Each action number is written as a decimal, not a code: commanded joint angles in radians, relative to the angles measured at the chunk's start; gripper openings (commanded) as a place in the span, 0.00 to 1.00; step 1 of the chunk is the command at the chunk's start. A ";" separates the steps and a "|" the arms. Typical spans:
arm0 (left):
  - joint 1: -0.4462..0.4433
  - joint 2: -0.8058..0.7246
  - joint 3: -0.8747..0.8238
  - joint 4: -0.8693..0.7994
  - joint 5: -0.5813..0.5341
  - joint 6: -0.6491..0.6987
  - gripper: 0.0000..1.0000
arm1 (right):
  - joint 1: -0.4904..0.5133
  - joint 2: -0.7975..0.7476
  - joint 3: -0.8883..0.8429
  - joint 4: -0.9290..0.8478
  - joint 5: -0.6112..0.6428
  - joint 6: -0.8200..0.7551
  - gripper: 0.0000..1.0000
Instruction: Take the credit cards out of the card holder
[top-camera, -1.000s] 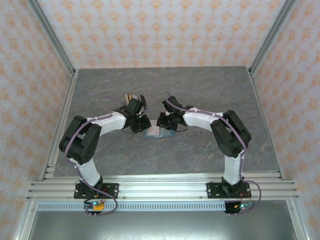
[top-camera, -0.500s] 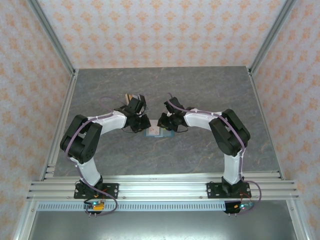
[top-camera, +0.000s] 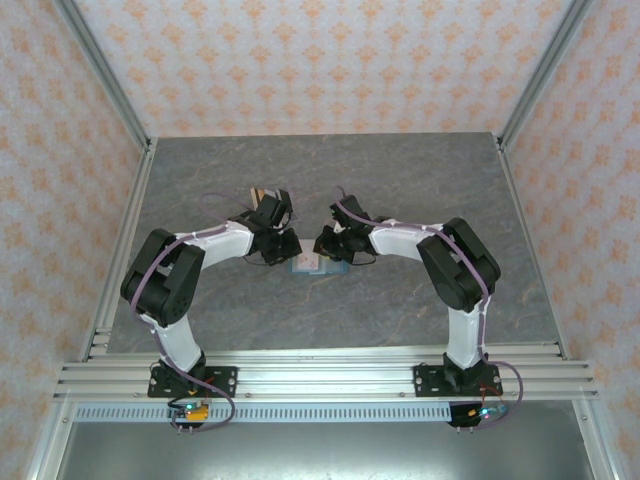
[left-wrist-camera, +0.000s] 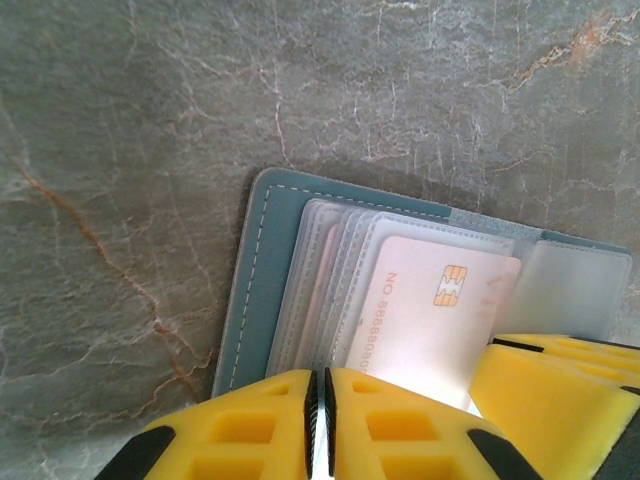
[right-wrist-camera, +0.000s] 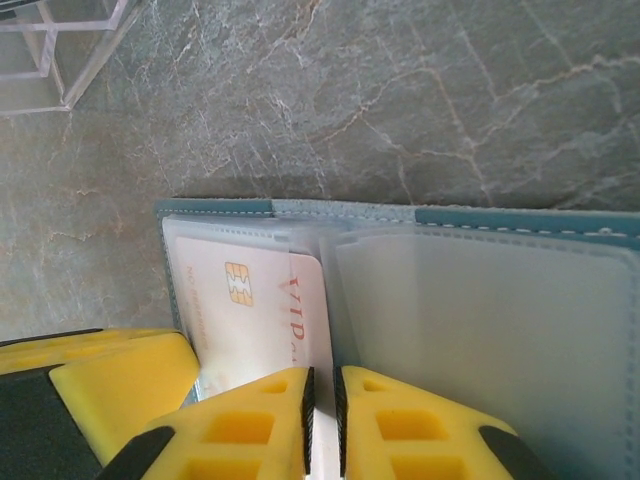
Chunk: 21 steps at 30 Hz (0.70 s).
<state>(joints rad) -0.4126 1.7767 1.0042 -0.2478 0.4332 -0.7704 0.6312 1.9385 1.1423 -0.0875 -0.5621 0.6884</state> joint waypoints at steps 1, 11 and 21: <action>-0.003 0.034 0.020 -0.046 -0.018 -0.010 0.14 | -0.001 0.011 -0.020 0.035 -0.015 0.008 0.15; -0.003 0.011 0.025 -0.074 -0.044 -0.002 0.15 | -0.013 -0.056 -0.064 0.028 0.034 -0.021 0.09; -0.002 -0.050 0.039 -0.095 -0.071 0.043 0.15 | -0.019 -0.065 -0.079 0.023 0.045 -0.030 0.08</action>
<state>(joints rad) -0.4126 1.7748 1.0206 -0.2882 0.4110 -0.7570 0.6163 1.8969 1.0763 -0.0555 -0.5388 0.6758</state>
